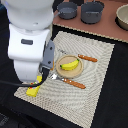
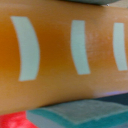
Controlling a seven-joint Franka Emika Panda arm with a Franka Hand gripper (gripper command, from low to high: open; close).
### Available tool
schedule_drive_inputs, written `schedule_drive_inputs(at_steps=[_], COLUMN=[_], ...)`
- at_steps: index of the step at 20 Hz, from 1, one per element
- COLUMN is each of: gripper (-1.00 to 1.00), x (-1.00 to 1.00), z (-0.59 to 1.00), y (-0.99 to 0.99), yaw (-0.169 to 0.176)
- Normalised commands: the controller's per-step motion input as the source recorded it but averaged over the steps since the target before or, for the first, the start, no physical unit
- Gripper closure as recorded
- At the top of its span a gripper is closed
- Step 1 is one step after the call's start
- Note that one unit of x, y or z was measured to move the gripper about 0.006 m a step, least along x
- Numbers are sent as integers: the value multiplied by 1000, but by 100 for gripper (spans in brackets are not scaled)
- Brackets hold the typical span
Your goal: Interact with the objects in diverse but meaningful ways.
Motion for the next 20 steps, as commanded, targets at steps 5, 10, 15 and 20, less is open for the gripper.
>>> schedule_drive_inputs(at_steps=[5,10,15,20], gripper=[100,100,100,100], x=[-602,-672,-708,-916], z=[0,-22,0,12], y=[486,605,658,727], yaw=[0,0,0,0])
